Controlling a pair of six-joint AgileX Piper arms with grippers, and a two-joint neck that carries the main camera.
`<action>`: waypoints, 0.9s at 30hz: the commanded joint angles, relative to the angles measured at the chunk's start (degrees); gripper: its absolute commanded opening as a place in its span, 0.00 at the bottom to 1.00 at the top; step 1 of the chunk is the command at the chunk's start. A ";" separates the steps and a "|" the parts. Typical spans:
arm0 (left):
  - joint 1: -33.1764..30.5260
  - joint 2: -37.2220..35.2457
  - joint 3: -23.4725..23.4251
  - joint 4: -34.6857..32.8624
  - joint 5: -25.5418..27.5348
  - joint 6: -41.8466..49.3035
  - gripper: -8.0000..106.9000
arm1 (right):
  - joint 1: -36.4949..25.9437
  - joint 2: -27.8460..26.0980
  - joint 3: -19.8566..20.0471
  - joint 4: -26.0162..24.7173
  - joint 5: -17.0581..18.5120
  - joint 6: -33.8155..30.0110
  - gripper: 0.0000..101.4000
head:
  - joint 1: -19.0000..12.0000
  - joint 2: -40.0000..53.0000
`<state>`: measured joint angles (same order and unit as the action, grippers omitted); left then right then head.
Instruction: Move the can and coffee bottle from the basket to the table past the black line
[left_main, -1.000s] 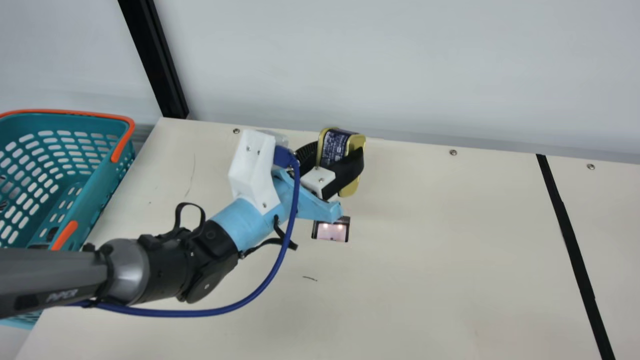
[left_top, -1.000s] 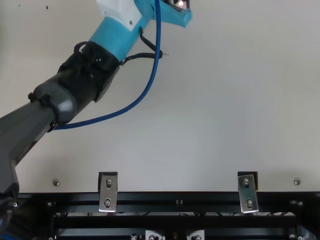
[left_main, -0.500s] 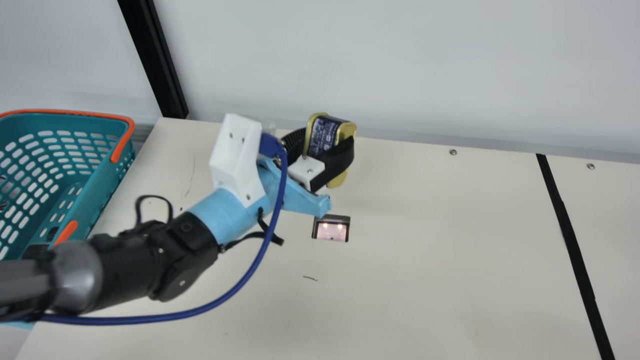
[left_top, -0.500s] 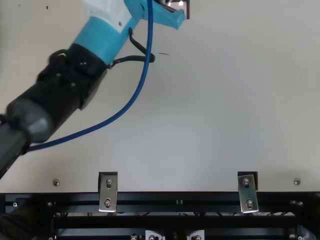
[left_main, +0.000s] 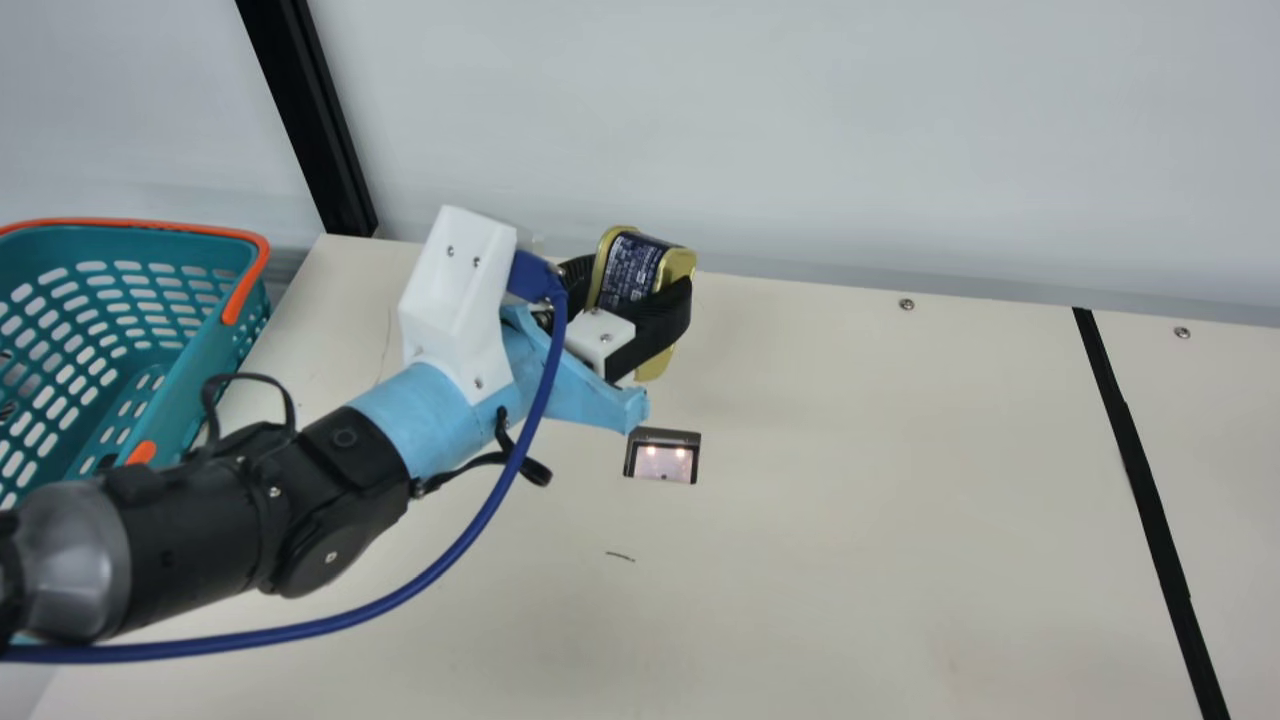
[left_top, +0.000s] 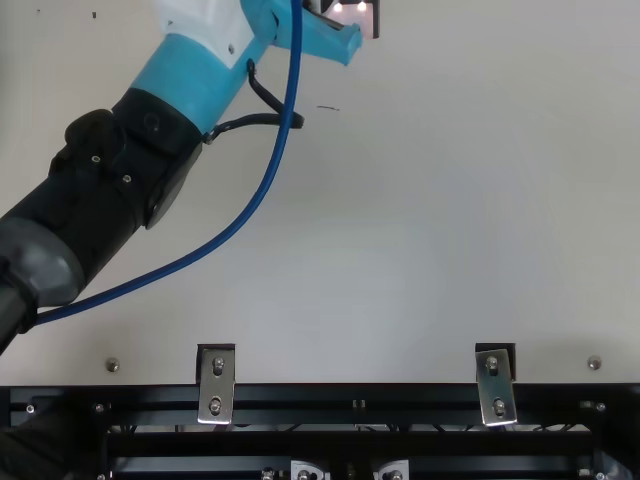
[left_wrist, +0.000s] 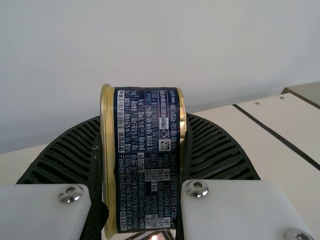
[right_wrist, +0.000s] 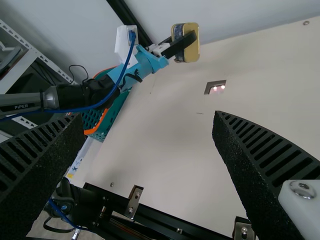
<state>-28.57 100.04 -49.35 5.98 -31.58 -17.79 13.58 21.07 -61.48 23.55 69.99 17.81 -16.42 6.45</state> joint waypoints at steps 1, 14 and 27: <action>0.00 0.00 0.00 0.00 0.00 0.00 0.16 | 0.00 0.00 0.00 0.00 0.00 0.00 1.00 | -0.20 -0.58; -0.23 -4.20 -5.07 1.37 4.98 -0.99 0.16 | 0.00 0.00 0.00 0.00 0.00 0.00 1.00 | -0.20 -0.58; -0.03 -8.69 -13.42 15.42 23.94 -10.83 0.16 | 0.00 0.00 0.00 0.00 0.00 0.00 1.00 | -0.20 -0.58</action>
<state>-28.21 91.74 -62.38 17.21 -11.93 -25.97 13.58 21.07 -61.48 23.55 69.99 17.81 -16.42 6.45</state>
